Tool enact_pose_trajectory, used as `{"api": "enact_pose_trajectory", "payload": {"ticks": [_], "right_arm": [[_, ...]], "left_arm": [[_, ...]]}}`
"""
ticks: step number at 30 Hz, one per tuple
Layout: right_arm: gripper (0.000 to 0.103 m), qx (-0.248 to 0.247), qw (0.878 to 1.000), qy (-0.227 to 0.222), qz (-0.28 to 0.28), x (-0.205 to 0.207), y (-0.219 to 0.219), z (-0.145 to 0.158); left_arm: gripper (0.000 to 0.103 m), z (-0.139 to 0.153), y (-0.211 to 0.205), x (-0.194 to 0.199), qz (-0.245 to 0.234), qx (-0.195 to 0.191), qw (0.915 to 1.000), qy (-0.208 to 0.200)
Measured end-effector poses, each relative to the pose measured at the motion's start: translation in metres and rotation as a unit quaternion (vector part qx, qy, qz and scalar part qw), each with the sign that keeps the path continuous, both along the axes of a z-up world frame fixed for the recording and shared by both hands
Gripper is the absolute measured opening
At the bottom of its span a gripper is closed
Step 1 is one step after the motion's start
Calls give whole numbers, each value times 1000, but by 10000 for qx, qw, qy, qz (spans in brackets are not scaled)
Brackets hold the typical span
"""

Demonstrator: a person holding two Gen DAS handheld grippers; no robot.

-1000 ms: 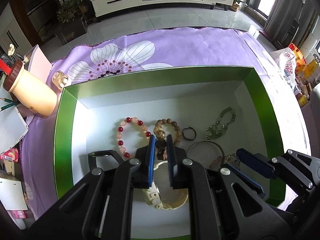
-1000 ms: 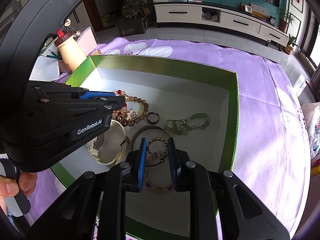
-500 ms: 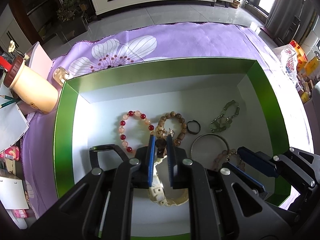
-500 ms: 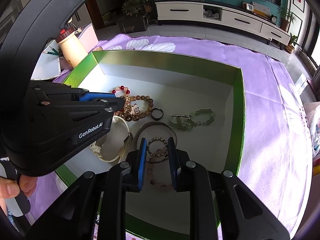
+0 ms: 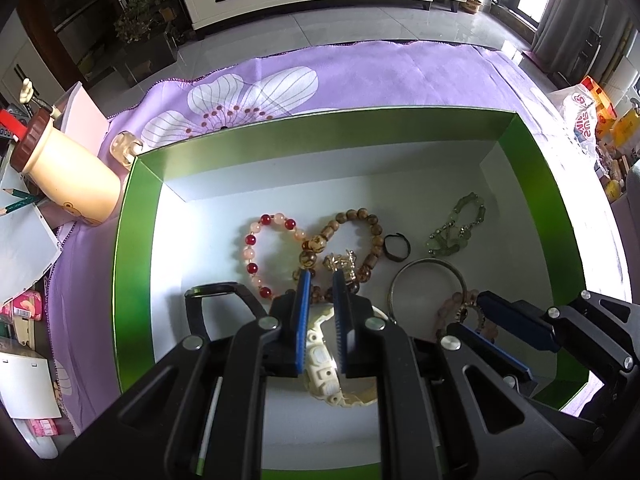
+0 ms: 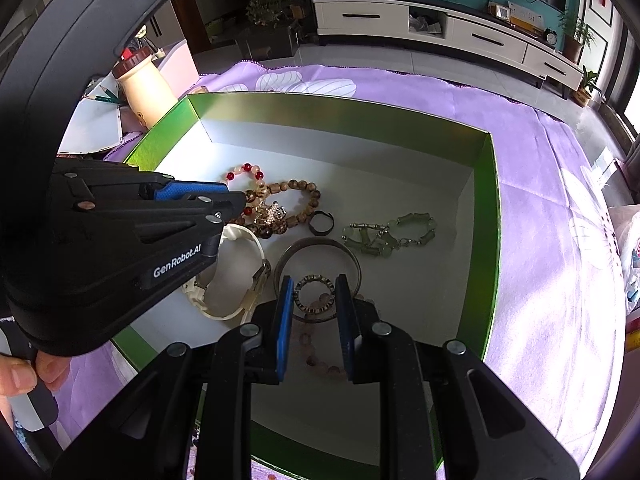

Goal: Organize jewelry
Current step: 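Lower both into the green box and open both tools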

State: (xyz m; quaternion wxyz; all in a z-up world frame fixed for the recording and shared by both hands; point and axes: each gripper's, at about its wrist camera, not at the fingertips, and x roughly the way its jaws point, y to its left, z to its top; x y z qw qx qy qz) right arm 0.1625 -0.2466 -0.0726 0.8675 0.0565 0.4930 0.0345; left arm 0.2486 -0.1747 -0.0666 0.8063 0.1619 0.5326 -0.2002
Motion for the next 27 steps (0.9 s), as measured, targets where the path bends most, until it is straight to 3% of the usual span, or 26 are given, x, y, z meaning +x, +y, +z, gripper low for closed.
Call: {"api": "enact_pose_trajectory", "payload": {"ticks": [27], "right_arm": [[21, -28, 10000, 93, 11, 3, 5, -4]], "left_arm": [[11, -1, 4, -4, 15, 12, 10000, -27]]}}
